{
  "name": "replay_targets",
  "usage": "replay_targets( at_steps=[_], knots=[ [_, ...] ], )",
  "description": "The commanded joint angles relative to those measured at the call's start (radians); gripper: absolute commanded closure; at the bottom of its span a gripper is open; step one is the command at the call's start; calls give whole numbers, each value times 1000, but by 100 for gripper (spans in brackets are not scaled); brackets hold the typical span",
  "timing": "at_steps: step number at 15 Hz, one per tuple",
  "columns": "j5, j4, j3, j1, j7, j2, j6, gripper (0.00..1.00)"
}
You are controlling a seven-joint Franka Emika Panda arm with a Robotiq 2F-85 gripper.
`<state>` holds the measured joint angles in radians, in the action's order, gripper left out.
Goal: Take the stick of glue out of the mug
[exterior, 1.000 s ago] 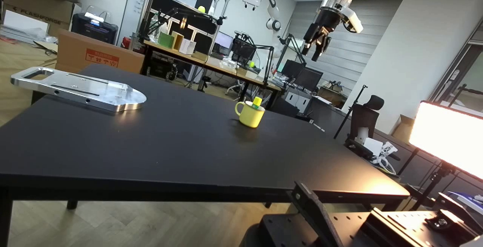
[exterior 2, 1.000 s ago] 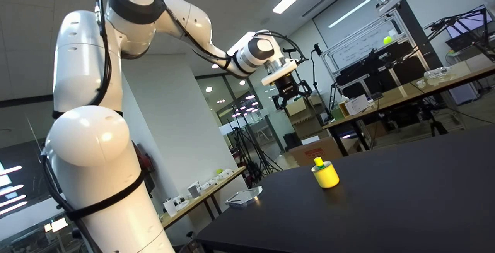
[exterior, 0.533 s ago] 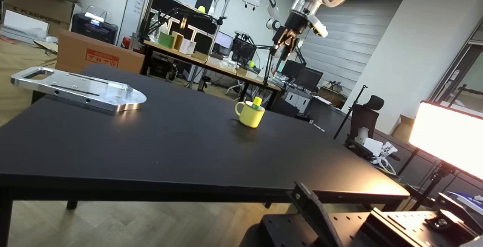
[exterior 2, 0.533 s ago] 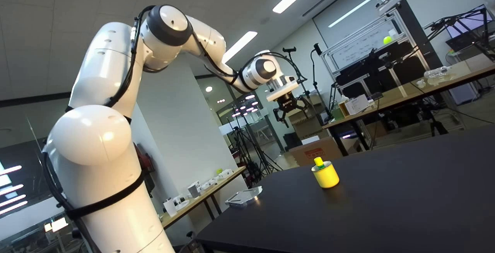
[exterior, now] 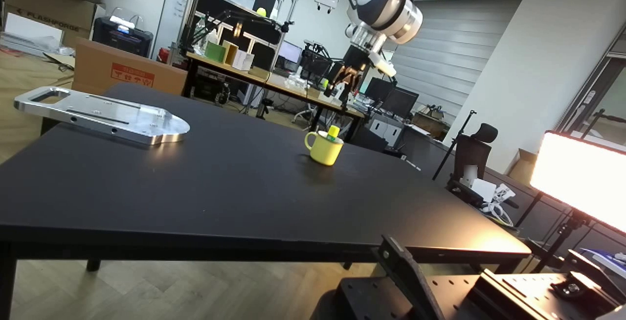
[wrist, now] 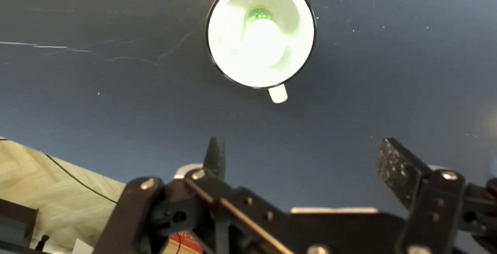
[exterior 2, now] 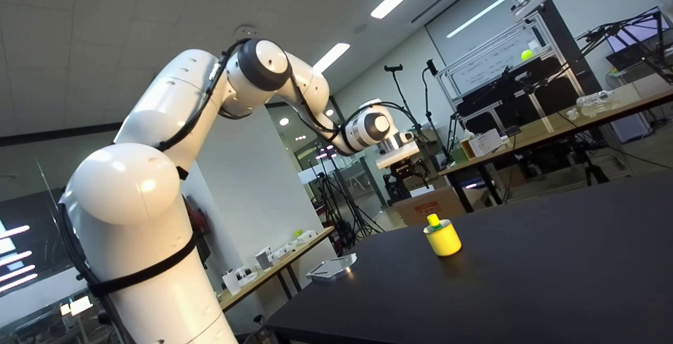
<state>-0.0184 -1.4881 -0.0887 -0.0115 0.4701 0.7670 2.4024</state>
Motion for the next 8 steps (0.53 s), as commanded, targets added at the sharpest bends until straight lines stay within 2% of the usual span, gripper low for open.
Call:
replay_targets(
  at_steps=[1,5,6,7,8],
  knots=[
    [21,107,-3,-7,-44,106,-16,0],
    [23,161,-1,-10,-49,181,-35,0],
    [25,173,3,-9,-55,197,-37,10],
    [24,187,0,-11,-52,212,-48,26],
    [24,201,5,-9,-65,224,-67,33]
  ],
)
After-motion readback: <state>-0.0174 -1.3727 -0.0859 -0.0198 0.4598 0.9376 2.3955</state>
